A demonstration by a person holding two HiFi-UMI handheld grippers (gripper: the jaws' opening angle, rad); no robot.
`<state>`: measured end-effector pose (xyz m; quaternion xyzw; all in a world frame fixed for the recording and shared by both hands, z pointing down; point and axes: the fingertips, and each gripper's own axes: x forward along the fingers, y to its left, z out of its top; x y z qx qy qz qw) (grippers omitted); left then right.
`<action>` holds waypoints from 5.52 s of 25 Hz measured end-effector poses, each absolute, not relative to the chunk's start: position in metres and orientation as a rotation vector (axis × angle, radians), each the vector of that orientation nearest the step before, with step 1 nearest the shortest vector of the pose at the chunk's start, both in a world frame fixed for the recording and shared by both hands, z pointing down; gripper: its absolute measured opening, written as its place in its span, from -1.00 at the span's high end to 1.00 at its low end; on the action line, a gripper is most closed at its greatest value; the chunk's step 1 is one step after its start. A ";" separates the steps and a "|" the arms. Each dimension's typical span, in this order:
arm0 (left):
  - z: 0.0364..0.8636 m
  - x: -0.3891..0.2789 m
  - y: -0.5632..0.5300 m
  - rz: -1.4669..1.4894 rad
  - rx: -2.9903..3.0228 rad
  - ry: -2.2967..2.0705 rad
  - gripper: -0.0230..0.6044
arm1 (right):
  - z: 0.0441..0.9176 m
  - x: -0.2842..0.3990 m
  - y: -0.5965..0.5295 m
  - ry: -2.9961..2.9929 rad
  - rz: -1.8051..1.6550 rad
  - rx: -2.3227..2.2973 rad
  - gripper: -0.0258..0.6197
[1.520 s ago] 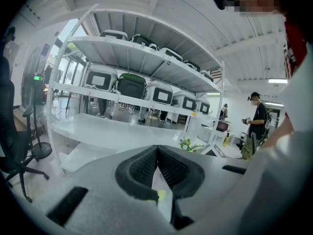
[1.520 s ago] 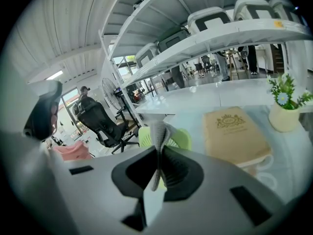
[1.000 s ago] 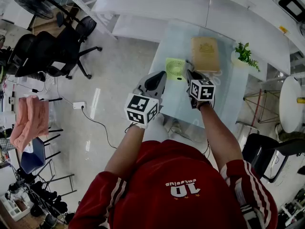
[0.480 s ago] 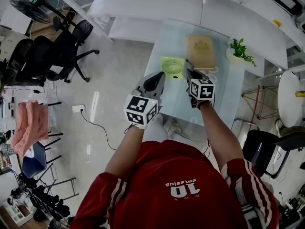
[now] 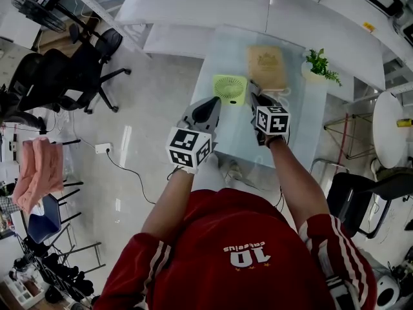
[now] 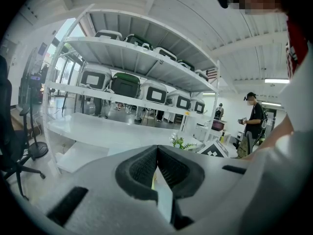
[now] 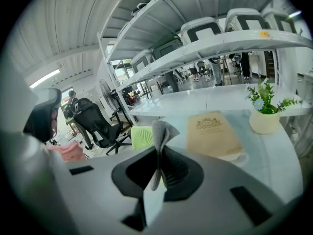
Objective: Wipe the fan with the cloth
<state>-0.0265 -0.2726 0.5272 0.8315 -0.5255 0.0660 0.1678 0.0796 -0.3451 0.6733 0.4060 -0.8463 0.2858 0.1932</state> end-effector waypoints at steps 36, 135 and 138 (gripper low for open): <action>0.543 -0.116 -0.274 0.253 2.323 -1.452 0.91 | 0.699 -0.046 -0.310 -2.358 0.783 1.015 0.85; 0.596 -0.055 -0.324 0.129 2.227 -1.297 0.91 | 0.729 0.089 -0.334 -2.089 0.800 1.395 0.85; 0.596 -0.058 -0.323 0.128 2.238 -1.284 0.91 | 0.726 0.086 -0.326 -2.080 0.793 1.399 0.85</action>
